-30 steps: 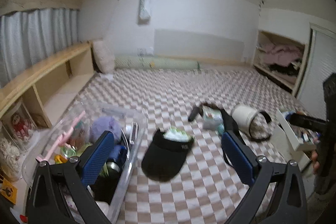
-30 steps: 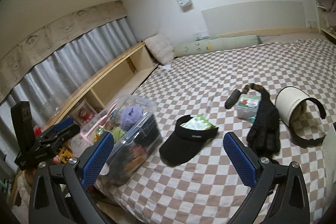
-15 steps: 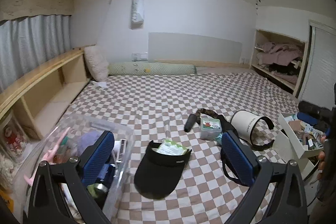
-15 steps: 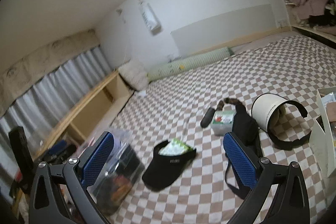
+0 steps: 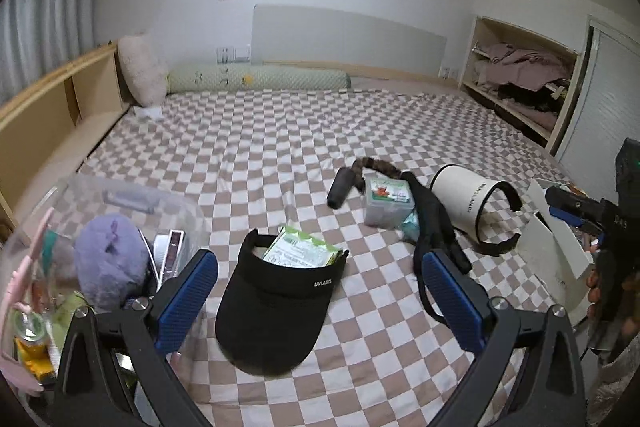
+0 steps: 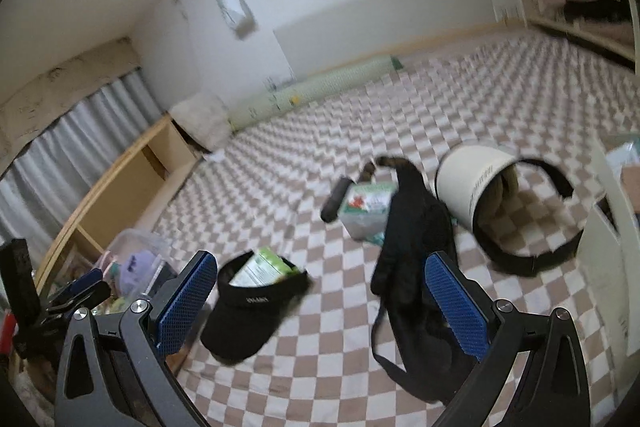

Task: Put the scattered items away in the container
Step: 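Move both tools away from the box toward the items on the bedspread, then grasp the black cylinder with the left tool while right reaches toward the blue wipes pack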

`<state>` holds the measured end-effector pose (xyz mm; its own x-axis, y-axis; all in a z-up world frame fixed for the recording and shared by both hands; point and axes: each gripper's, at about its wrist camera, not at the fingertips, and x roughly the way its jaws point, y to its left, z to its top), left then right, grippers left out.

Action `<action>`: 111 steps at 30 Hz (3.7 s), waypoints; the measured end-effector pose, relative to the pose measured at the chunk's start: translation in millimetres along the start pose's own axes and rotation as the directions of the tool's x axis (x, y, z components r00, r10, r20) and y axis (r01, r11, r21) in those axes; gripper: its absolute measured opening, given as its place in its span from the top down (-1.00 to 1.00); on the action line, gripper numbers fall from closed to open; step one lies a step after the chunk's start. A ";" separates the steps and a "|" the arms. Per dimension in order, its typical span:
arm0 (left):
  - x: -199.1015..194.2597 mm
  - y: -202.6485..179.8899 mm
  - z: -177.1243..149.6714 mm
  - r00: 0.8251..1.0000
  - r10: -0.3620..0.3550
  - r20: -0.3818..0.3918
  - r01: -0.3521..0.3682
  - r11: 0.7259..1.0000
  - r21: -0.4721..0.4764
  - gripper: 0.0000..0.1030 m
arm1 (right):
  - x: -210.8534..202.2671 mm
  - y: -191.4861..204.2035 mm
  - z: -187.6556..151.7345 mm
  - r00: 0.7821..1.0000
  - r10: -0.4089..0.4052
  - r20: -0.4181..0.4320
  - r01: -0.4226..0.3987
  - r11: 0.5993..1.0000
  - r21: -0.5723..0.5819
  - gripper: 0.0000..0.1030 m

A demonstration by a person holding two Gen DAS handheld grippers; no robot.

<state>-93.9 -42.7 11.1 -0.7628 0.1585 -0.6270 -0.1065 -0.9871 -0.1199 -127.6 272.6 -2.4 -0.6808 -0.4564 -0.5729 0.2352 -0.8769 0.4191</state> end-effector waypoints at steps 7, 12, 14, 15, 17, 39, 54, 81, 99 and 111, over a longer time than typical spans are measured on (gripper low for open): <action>49.9 4.7 -14.9 0.994 0.036 -0.106 -0.036 0.999 0.006 -0.99 | 64.9 -9.0 -8.2 0.996 -0.025 -0.089 0.026 1.000 0.003 -1.00; 77.4 -1.9 -24.8 0.986 0.057 -0.156 -0.047 0.996 0.071 -0.99 | 123.0 1.9 -14.5 0.975 0.066 -0.213 -0.072 0.997 -0.020 -1.00; 87.0 -3.1 -28.4 0.982 0.049 -0.182 -0.036 0.997 0.071 -0.99 | 148.0 6.2 -18.1 0.965 0.089 -0.247 -0.096 0.995 -0.016 -1.00; 90.9 -3.9 -30.3 0.980 0.032 -0.198 -0.020 0.998 0.064 -0.99 | 156.9 7.4 -19.5 0.961 0.094 -0.259 -0.102 0.995 -0.016 -1.00; 95.7 -5.1 -32.3 0.976 0.009 -0.218 0.004 0.998 0.056 -0.99 | 178.6 8.6 -23.4 0.955 0.095 -0.281 -0.104 0.994 -0.017 -1.00; 178.0 -29.3 -2.2 0.967 -0.103 -0.234 0.121 0.991 0.063 -0.99 | 205.8 -99.1 -17.8 0.940 -0.215 -0.265 0.225 0.974 0.005 -1.00; 305.2 -37.7 51.6 0.968 0.046 -0.246 -0.023 0.995 0.097 -0.99 | 245.1 -119.6 2.8 0.931 -0.245 -0.269 0.283 0.952 0.112 -1.00; 464.1 -61.7 96.2 0.892 0.117 -0.436 -0.019 0.975 0.222 -0.55 | 242.2 -133.7 -12.1 0.870 -0.467 -0.156 0.424 0.872 -0.245 -1.00; 501.7 -51.1 105.1 0.825 -0.004 -0.565 0.074 0.992 0.101 -0.34 | 238.9 -137.3 -15.6 0.883 -0.443 -0.153 0.404 0.885 -0.229 -1.00; 508.0 -56.2 105.2 0.799 -0.042 -0.599 0.090 0.995 0.050 0.12 | 239.0 -129.5 -12.1 0.874 -0.459 -0.161 0.408 0.872 -0.270 -1.00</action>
<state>-542.5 90.6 -219.6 -0.2230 0.1829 -0.9575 -0.2065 -0.9688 -0.1369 -312.4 275.3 -202.2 -0.5911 -0.0210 -0.8064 0.1148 -0.9917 -0.0584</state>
